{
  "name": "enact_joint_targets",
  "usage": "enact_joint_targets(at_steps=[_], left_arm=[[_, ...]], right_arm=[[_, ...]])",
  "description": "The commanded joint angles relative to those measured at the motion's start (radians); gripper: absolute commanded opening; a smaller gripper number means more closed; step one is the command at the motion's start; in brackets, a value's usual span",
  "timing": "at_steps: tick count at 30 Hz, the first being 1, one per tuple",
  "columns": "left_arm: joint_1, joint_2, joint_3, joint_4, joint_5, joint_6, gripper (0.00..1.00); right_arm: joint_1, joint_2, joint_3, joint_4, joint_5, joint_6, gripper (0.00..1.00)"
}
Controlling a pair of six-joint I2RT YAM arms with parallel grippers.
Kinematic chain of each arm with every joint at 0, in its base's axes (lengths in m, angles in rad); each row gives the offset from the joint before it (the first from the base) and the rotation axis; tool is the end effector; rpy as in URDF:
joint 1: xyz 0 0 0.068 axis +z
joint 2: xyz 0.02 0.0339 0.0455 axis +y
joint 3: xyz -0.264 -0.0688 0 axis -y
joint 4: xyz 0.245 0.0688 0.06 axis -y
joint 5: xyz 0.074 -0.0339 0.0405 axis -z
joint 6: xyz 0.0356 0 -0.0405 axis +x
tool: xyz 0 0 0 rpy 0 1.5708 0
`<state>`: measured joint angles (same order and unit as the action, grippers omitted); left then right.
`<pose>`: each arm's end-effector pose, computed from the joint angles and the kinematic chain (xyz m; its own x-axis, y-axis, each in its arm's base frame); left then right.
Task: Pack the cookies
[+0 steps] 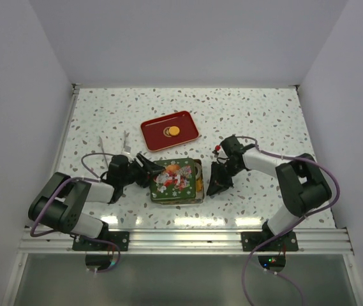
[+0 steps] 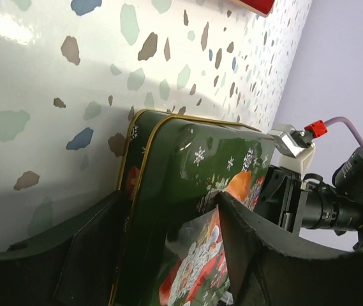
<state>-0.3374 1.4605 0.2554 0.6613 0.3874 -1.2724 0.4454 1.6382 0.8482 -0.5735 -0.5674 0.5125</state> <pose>0.2089 -0.0875 0.1132 -0.7281 -0.6824 -0.0648 -0.2869 0.3891 -0.8754 0.2393 0.1354 0.1433 -0.9968 -0.0176 0.0785 0.0294 0.8285 0.5593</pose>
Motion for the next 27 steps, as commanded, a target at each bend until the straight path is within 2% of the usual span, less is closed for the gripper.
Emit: enact_joint_targets(at_steps=[1,9,17,27], left_arm=[[-0.011,0.001,0.05,-0.054,-0.058,-0.008,0.65],[-0.049,0.04,0.166,-0.162,-0.068,0.051,0.67],[-0.095,0.063,0.223,-0.21,-0.088,0.044,0.68],[-0.158,0.089,0.386,-0.472,-0.153,0.108,0.69]], right_arm=[[0.003,0.017,-0.003,0.026,-0.014,-0.006,0.17],[0.003,0.054,0.023,0.04,-0.022,-0.005,0.16],[0.006,0.087,0.061,0.049,-0.023,0.004,0.14],[0.006,0.12,0.101,0.066,-0.034,0.029,0.12]])
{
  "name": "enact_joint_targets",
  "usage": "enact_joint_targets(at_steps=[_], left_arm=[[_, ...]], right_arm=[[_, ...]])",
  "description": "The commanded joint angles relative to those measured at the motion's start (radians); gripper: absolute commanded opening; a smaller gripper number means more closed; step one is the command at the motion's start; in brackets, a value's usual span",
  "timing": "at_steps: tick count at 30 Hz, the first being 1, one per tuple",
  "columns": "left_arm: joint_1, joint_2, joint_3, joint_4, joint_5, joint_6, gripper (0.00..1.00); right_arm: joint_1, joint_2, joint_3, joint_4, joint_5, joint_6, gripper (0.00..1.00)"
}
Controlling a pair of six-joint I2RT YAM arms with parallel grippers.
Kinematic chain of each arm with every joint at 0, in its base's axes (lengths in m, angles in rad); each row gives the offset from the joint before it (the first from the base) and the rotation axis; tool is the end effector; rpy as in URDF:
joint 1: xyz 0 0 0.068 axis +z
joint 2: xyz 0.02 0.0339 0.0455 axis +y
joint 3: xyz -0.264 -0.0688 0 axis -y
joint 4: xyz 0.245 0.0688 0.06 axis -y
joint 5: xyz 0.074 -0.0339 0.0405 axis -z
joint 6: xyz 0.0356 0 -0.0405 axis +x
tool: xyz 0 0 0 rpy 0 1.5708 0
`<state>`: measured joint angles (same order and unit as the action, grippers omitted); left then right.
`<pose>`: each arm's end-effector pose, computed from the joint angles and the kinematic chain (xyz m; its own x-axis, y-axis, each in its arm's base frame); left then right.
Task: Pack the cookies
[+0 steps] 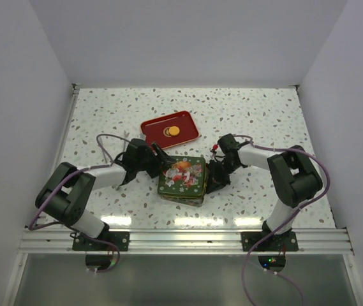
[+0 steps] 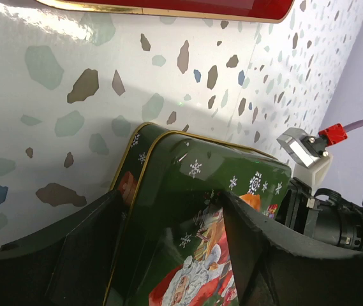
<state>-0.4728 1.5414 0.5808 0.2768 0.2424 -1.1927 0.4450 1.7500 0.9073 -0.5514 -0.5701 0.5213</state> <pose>0.2507 -0.1378 0.1424 -0.7724 -0.6183 -0.1452 -0.2984 0.5551 -0.7764 0.2563 0.1435 0.1280 -0.9936 -0.0094 0.1122 0.0540 0.8346 0.5483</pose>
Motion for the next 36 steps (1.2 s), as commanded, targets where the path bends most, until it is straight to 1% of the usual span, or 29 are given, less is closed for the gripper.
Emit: enact_joint_targets(at_steps=[1,9,14,19,25,31,36], left_arm=[[-0.027,0.011,0.068,-0.096,-0.011,0.03,0.69],[-0.052,0.029,0.091,-0.119,-0.015,0.054,0.69],[-0.056,0.025,0.102,-0.076,0.003,0.148,0.68],[-0.058,0.011,0.096,-0.067,-0.002,0.235,0.67],[-0.061,-0.007,0.079,-0.016,0.023,0.271,0.67],[-0.059,-0.03,0.109,-0.018,0.024,0.338,0.67],[-0.059,-0.043,0.11,0.008,0.043,0.364,0.67]], right_arm=[[0.008,0.008,0.042,0.044,-0.031,0.023,0.12],[0.011,0.009,0.039,0.045,-0.031,0.022,0.12],[0.009,0.013,0.041,0.044,-0.03,0.017,0.11],[0.009,0.019,0.054,0.028,-0.024,0.005,0.11],[0.009,0.025,0.073,0.015,-0.017,0.0,0.11],[0.009,0.025,0.091,-0.005,-0.001,-0.006,0.11],[0.001,0.014,0.11,-0.016,0.022,-0.006,0.1]])
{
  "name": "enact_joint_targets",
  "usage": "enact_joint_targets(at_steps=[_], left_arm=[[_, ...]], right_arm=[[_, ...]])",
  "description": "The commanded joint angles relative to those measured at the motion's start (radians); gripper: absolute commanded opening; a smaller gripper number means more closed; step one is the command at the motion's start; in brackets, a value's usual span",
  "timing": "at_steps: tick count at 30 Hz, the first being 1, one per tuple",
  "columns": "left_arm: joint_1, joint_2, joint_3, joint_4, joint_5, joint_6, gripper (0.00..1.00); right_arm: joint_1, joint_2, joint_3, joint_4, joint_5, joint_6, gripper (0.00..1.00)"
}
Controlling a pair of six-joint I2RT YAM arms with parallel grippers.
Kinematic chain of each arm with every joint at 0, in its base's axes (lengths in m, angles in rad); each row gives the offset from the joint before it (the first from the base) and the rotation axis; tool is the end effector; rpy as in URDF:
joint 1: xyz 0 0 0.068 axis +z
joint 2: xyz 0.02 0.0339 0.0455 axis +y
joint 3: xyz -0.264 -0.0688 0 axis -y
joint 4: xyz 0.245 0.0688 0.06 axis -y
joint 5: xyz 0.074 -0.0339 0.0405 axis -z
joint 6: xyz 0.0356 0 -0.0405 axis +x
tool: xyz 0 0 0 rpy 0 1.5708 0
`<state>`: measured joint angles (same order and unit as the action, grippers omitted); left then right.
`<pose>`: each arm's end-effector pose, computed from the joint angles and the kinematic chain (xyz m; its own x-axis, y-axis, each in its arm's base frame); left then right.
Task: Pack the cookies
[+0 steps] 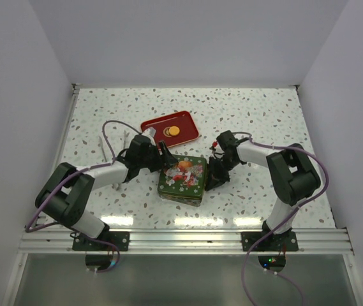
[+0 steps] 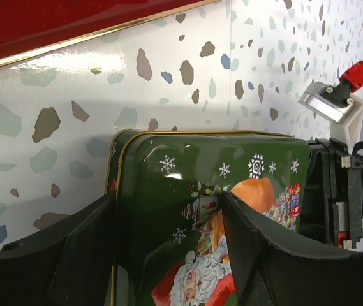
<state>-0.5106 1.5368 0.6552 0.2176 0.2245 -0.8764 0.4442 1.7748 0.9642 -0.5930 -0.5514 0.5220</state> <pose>0.2568 -0.1529 0.1594 -0.8277 -0.3950 -0.3985 -0.0104 0.7209 -0.6930 0.2657 0.1471 0.1329 -0.9936 -0.0025 0.1133 0.0584 0.8455 0.5308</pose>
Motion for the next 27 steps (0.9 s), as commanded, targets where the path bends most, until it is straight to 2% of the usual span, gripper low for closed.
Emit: enact_joint_targets(at_steps=[1,10,27], left_arm=[[-0.022,-0.047,0.031,0.074,0.064,0.051,0.67],[-0.022,-0.067,0.02,0.068,0.065,0.06,0.67],[-0.023,-0.027,0.116,0.016,0.099,0.113,0.68]], right_arm=[[-0.01,-0.012,0.056,0.024,0.005,-0.007,0.11],[-0.076,0.015,0.123,-0.004,0.004,-0.011,0.11],[-0.078,0.046,0.142,0.004,0.001,-0.005,0.08]])
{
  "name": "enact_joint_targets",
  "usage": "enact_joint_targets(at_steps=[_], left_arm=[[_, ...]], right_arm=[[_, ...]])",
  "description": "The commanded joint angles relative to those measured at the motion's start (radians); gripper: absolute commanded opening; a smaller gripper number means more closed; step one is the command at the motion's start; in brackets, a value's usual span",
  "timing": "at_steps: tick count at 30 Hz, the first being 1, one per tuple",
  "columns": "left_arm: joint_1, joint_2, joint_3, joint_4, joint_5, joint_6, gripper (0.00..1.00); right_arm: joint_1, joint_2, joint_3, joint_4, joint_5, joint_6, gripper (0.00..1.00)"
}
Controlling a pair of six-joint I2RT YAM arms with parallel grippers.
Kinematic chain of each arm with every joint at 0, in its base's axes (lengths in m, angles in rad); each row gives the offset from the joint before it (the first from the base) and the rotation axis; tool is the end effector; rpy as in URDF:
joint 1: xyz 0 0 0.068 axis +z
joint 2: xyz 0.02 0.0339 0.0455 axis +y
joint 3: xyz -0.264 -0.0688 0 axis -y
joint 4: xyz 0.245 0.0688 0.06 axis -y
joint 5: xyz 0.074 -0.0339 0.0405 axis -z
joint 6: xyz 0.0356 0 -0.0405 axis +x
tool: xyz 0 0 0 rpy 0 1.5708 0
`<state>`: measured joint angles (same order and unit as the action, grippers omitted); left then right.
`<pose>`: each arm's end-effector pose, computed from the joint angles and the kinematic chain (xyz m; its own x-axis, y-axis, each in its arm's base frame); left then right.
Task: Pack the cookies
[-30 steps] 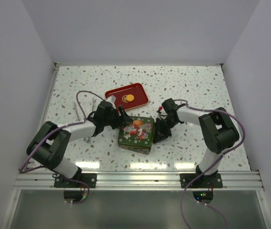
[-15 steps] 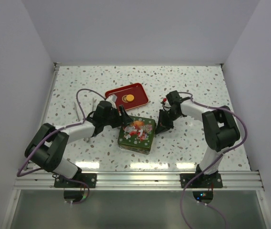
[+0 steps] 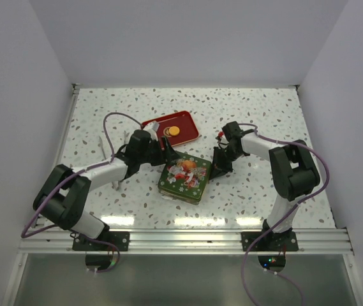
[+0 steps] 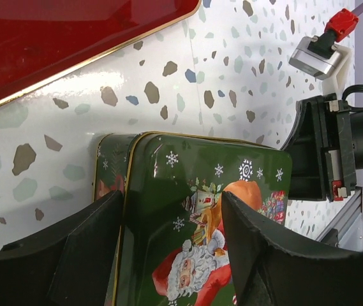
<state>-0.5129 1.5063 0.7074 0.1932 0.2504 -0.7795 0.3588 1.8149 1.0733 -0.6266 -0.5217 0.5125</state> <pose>0.2623 -0.1579 0.1815 -0.8118 -0.3244 -0.4856 0.1157 0.7257 -0.6782 0.2991 0.1311 0.1457 -0.9947 0.0810 0.0640 0.1026 0.8454 0.5241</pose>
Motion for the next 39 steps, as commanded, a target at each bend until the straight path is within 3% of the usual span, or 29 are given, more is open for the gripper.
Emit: enact_joint_targets(at_steps=[1,14,28,31,39], left_arm=[[-0.021,0.006,0.067,0.035,0.072,0.014,0.68],[-0.021,0.083,0.095,0.002,0.053,0.013,0.68],[-0.021,0.104,0.109,-0.008,0.047,0.017,0.68],[-0.021,0.112,0.116,-0.015,0.041,0.016,0.68],[-0.021,0.124,0.129,-0.018,0.041,0.016,0.68]], right_arm=[[0.008,0.006,0.033,0.038,-0.029,0.004,0.08],[0.002,0.012,0.051,0.015,-0.005,-0.014,0.07],[-0.109,-0.101,0.139,-0.166,0.216,-0.068,0.07],[-0.107,-0.166,0.14,-0.156,0.194,-0.045,0.07],[-0.075,-0.267,0.062,0.025,-0.117,0.047,0.08]])
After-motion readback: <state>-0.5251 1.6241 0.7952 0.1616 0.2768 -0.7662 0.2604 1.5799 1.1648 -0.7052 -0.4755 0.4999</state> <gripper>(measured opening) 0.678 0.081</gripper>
